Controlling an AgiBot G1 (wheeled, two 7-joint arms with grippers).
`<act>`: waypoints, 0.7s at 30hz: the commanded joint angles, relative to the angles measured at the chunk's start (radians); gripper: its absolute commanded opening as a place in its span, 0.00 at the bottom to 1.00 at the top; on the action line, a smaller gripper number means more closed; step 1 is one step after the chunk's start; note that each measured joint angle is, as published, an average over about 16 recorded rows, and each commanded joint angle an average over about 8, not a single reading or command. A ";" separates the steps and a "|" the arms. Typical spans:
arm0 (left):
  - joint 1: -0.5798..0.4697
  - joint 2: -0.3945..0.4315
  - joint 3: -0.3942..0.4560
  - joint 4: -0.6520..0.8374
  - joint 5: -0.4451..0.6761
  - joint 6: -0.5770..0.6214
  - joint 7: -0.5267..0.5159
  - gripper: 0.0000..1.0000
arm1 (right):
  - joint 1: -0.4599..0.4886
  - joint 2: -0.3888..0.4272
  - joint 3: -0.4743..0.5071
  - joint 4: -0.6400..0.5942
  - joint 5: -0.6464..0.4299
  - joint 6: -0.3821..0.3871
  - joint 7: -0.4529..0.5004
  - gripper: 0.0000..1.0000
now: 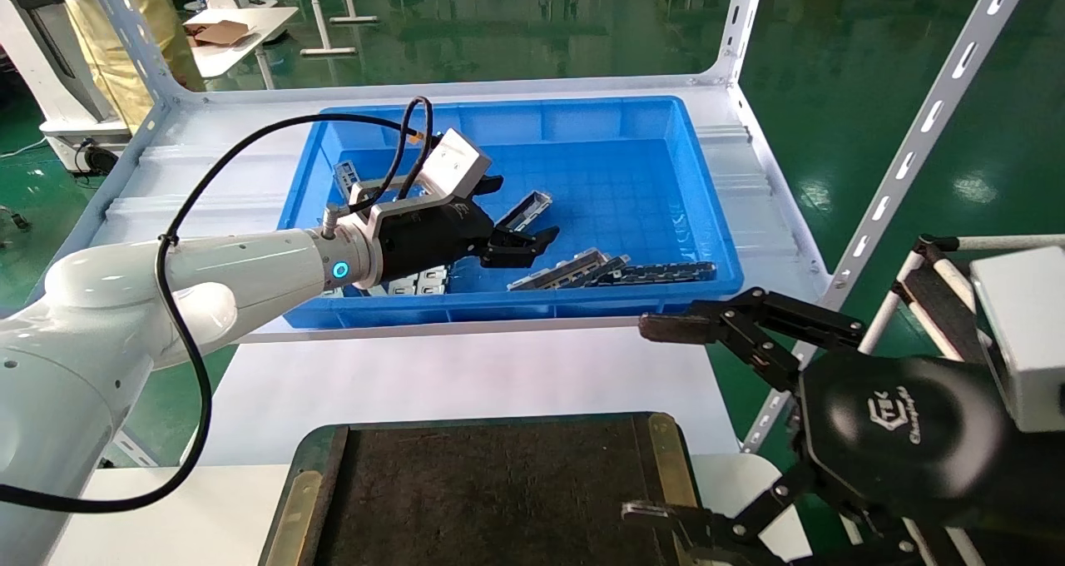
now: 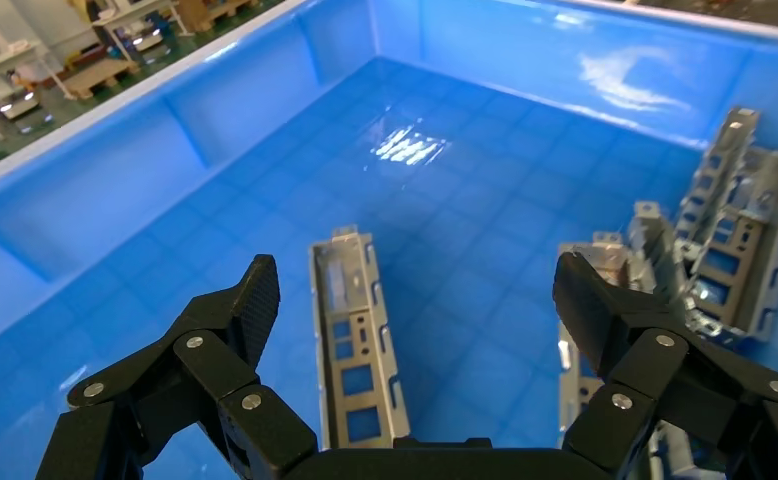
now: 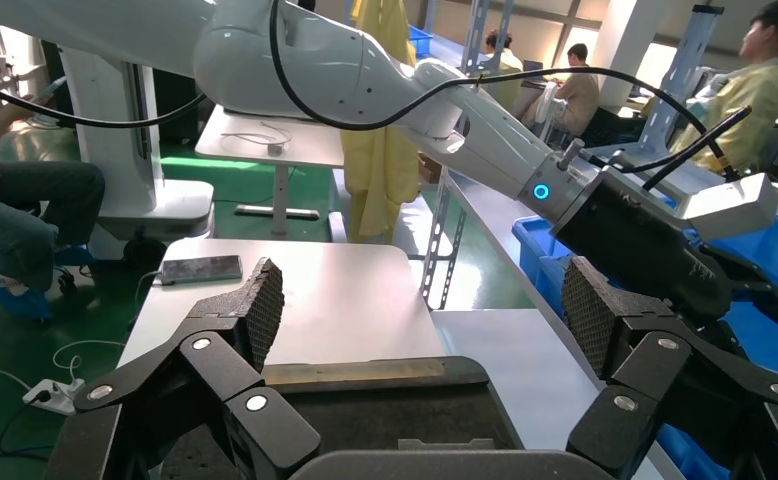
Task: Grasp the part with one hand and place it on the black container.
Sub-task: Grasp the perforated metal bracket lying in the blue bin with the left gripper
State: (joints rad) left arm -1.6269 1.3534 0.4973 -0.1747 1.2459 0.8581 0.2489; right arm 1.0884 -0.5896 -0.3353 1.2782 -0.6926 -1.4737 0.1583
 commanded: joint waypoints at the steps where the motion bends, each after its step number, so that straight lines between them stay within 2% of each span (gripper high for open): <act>1: 0.000 0.009 0.003 0.017 -0.004 -0.015 0.011 1.00 | 0.000 0.000 0.000 0.000 0.000 0.000 0.000 1.00; 9: 0.015 0.012 0.049 0.007 -0.014 -0.059 -0.018 1.00 | 0.000 0.000 0.000 0.000 0.000 0.000 0.000 1.00; 11: 0.019 0.012 0.062 0.003 -0.016 -0.073 -0.029 0.84 | 0.000 0.000 0.000 0.000 0.000 0.000 0.000 0.81; 17: 0.028 0.012 0.098 -0.009 -0.028 -0.114 -0.061 0.09 | 0.000 0.000 0.000 0.000 0.000 0.000 0.000 0.06; 19: 0.031 0.012 0.109 -0.014 -0.034 -0.125 -0.069 0.00 | 0.000 0.000 0.000 0.000 0.000 0.000 0.000 0.00; 21: 0.034 0.012 0.120 -0.019 -0.040 -0.134 -0.075 0.00 | 0.000 0.000 -0.001 0.000 0.000 0.000 0.000 0.00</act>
State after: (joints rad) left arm -1.5935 1.3652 0.6171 -0.1928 1.2043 0.7268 0.1760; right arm 1.0885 -0.5894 -0.3358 1.2782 -0.6923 -1.4734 0.1580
